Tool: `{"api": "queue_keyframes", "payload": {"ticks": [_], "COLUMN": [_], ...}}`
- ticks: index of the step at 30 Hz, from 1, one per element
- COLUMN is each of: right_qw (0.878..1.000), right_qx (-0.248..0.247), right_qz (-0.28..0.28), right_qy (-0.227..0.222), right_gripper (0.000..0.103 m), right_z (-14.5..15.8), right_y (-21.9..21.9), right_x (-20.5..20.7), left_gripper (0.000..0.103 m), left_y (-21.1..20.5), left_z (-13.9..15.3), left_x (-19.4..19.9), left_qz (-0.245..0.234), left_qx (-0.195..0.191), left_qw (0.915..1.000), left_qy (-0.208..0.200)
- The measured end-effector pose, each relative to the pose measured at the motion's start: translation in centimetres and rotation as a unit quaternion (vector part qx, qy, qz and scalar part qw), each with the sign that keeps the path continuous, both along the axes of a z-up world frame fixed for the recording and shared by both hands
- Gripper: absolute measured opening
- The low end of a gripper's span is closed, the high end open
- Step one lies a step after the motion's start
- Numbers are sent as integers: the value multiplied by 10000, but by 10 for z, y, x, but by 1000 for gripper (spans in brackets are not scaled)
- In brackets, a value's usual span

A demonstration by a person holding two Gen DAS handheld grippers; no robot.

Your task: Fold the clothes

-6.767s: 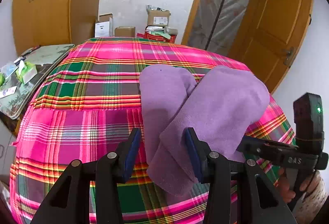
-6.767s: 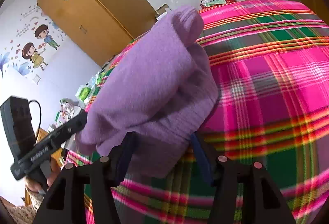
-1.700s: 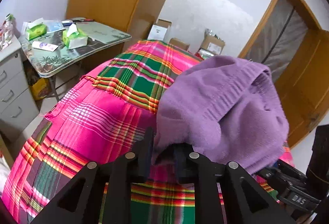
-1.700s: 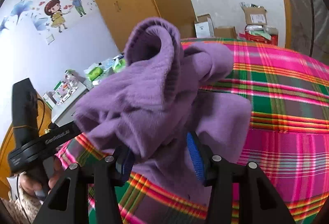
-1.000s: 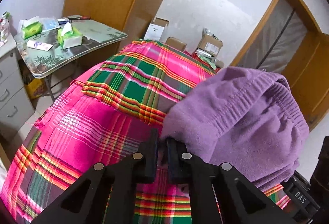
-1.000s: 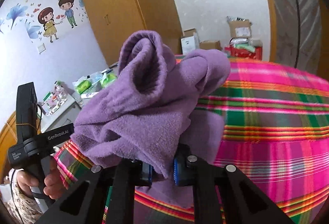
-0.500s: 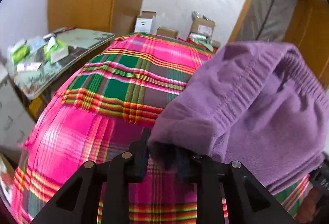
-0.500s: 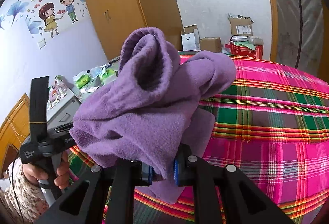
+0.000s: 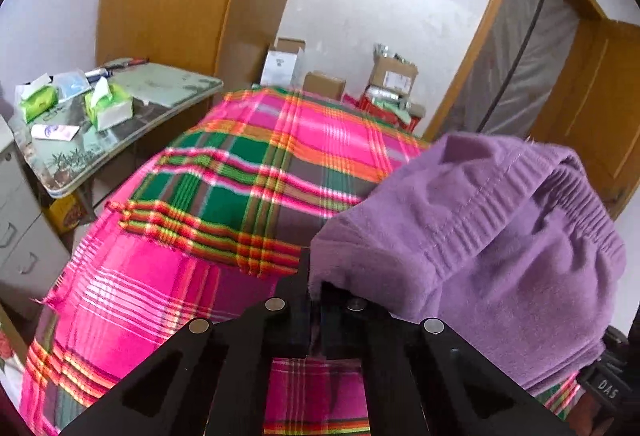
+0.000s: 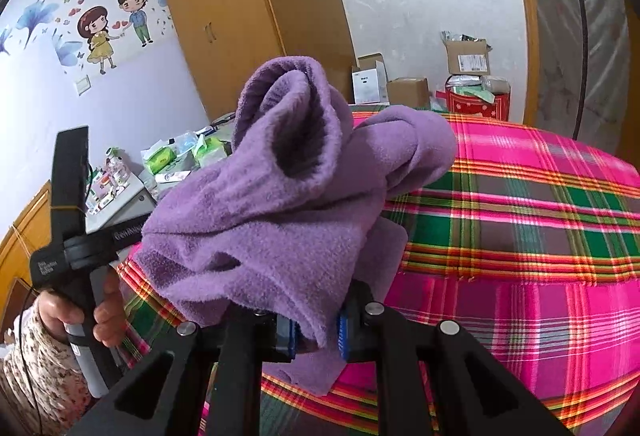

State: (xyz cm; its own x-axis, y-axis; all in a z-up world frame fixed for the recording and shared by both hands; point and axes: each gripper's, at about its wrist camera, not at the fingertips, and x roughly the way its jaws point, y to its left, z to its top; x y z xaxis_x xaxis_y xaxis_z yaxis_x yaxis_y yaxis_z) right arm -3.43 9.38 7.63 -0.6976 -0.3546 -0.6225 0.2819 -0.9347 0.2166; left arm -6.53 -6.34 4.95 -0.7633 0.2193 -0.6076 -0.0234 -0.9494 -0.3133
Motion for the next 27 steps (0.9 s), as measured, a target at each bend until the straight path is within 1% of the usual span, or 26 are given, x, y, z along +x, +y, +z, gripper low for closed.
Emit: {"api": "queue_keyframes", "payload": {"ticks": [2, 4, 5, 6, 8, 10, 12, 16, 17, 18, 22, 25, 27], "right_qw": [10000, 10000, 10000, 10000, 10000, 9999, 9999, 9999, 9999, 9999, 9999, 9998, 9998], "right_qx": [9, 14, 36, 58, 71, 64, 49, 40, 57, 63, 30, 23, 19], "right_qz": [-17, -9, 2, 13, 32, 33, 16, 23, 34, 35, 25, 20, 17], "right_qy": [-3, -24, -34, -44, -58, -74, -96, -121, -115, -122, -164, -191, -209], "right_gripper": [14, 14, 14, 14, 14, 14, 14, 14, 14, 14, 14, 15, 15], "right_z": [0, 0, -1, -1, -1, -2, -4, -6, -6, -7, -9, -11, -13], "right_y": [2, 4, 5, 5, 6, 8, 10, 12, 12, 12, 16, 17, 18], "right_x": [0, 0, 0, 0, -1, -2, -3, -4, -4, -5, -6, -7, -8], "left_gripper": [3, 4, 7, 13, 19, 21, 32, 39, 43, 46, 46, 47, 47], "left_y": [-1, 1, 3, 2, 0, -2, -4, -7, -7, -6, -4, 0, 3], "left_z": [0, -4, -6, -7, -10, -13, -15, -19, -20, -22, -26, -28, -26], "left_x": [1, 0, 0, 1, 2, 4, 6, 6, 4, 2, -5, -8, -9], "left_qz": [-47, -139, -166, -166, -155, -144, -133, -109, -126, -185, -438, -734, -778], "left_qx": [-38, -213, -318, -395, -538, -681, -823, -1075, -1151, -1221, -1371, -1316, -1274], "left_qw": [10000, 9997, 9994, 9991, 9984, 9976, 9965, 9941, 9932, 9922, 9891, 9880, 9883], "left_qy": [42, -5, -21, -32, -51, -71, -91, -101, -117, -158, -307, -344, -309]}}
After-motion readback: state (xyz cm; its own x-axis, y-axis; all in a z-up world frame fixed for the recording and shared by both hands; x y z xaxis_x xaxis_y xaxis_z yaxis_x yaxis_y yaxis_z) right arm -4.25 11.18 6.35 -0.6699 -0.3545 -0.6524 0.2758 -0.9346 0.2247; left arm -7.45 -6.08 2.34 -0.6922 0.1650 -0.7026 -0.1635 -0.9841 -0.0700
